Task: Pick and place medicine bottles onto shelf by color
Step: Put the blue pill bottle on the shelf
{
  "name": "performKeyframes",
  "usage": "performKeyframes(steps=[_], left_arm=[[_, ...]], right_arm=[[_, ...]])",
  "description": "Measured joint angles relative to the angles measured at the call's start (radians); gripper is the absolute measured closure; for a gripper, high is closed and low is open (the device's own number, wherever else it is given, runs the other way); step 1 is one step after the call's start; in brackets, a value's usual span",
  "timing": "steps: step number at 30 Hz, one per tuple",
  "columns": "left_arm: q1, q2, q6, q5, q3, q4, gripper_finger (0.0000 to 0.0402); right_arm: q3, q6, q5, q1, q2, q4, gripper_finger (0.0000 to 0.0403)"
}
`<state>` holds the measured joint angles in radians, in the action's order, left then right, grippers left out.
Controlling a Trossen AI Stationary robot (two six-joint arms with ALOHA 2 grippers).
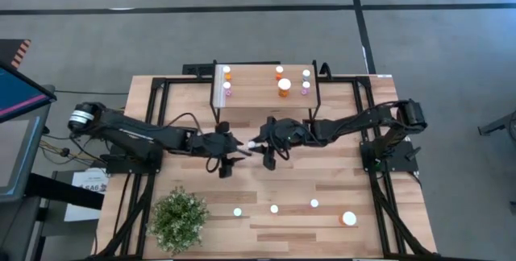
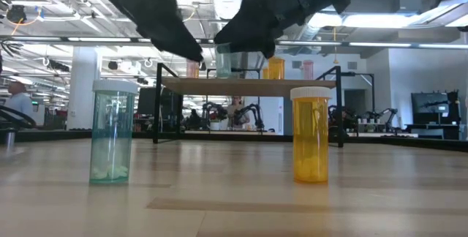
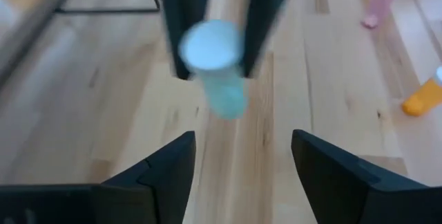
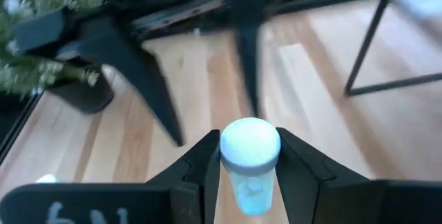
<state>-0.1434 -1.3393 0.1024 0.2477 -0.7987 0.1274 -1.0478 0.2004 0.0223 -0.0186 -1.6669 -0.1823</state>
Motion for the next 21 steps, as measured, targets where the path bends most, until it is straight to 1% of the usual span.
performKeyframes(steps=[3, 11, 13, 18, 21], left_arm=[[-0.028, 0.076, -0.005, 0.049, 0.053, -0.040, 0.0175], [-0.048, 0.280, -0.016, 0.069, 0.218, -0.210, 0.0175], [-0.048, 0.316, -0.017, 0.074, 0.241, -0.224, 0.0175], [-0.049, 0.378, -0.040, 0.076, 0.285, -0.282, 0.0175], [-0.049, 0.392, -0.056, 0.080, 0.288, -0.286, 0.0176]], right_arm=[[-0.054, -0.030, 0.000, 0.030, 0.000, 0.026, 0.0267], [-0.239, -0.131, 0.000, 0.149, 0.000, 0.131, 0.0267], [-0.280, -0.148, 0.000, 0.191, 0.000, 0.144, 0.0266], [-0.334, -0.171, -0.001, 0.303, 0.000, 0.145, 0.0266], [-0.347, -0.149, -0.056, 0.376, -0.001, 0.133, 0.0266]])
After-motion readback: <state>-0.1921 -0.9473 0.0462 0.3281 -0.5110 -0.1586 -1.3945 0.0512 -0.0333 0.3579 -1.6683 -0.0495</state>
